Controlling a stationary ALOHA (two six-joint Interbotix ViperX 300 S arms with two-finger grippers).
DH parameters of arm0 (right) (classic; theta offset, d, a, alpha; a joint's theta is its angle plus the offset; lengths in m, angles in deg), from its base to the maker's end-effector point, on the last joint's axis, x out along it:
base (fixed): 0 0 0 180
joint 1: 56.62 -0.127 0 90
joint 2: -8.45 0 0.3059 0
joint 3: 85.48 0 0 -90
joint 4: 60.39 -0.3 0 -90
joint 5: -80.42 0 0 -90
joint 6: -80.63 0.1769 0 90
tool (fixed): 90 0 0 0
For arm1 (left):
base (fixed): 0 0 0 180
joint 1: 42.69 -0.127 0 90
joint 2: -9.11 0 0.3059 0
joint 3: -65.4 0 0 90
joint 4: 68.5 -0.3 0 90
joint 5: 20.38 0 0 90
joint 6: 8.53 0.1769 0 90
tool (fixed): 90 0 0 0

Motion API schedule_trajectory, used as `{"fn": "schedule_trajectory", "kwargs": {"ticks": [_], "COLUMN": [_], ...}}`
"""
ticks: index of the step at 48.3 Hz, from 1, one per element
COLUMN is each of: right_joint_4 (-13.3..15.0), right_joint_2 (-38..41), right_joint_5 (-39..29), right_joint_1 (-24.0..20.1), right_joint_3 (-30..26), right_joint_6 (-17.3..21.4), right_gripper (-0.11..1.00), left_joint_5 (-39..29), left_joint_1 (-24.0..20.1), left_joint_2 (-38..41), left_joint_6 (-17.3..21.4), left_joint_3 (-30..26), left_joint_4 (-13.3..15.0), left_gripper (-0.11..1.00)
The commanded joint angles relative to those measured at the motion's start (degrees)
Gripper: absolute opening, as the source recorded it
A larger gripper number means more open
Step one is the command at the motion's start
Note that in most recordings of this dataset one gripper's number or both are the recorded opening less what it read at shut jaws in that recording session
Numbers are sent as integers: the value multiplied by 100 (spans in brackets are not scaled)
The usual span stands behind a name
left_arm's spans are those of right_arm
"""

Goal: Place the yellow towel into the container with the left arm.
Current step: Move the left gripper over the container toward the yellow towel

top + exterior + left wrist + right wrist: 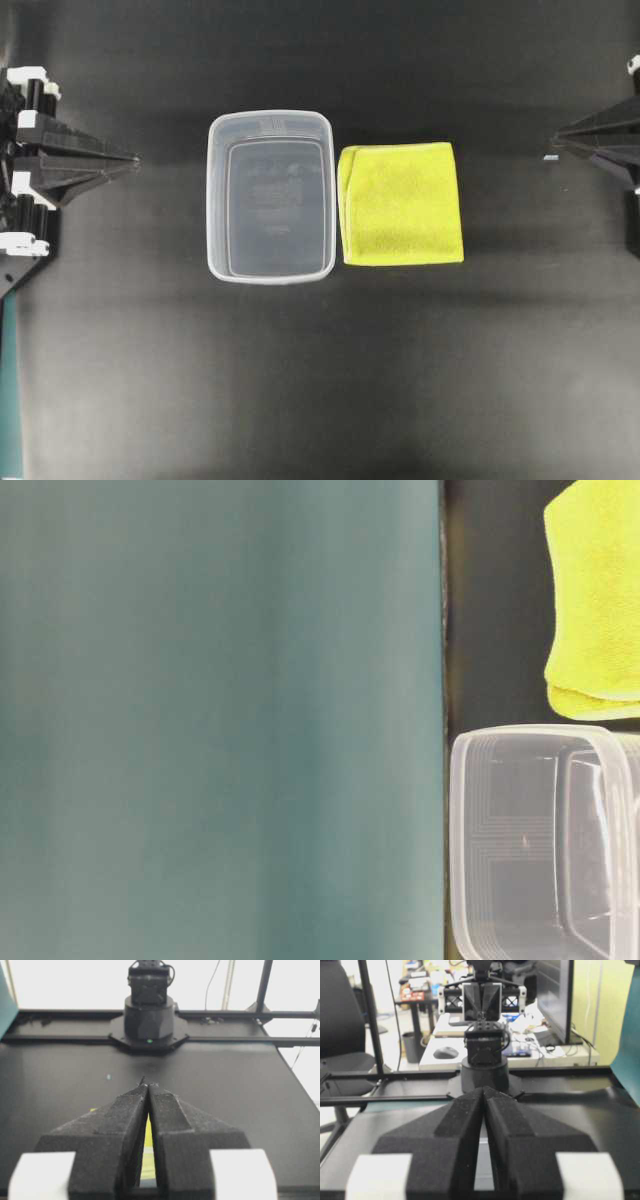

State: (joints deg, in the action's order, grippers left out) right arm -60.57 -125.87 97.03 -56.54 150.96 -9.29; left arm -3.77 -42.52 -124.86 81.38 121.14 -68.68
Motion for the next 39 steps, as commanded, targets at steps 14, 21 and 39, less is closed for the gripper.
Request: {"fn": "schedule_trajectory", "kwargs": {"ticks": [14,21,39], "right_joint_4": [-70,-70,-70], "right_joint_2": [-396,-589,-1011], "right_joint_5": [-404,-1134,-2232], "right_joint_1": [44,53,211], "right_joint_3": [-114,-132,-123], "right_joint_6": [79,176,554], "right_gripper": [0,0,28], "left_joint_5": [-1512,-2268,-3938], "left_joint_1": [9,-53,-167], "left_joint_2": [1529,2206,3946], "left_joint_6": [-308,-308,-299], "left_joint_3": [-1538,-2224,-3999], "left_joint_4": [-211,-220,-220], "left_gripper": [1,1,1]}}
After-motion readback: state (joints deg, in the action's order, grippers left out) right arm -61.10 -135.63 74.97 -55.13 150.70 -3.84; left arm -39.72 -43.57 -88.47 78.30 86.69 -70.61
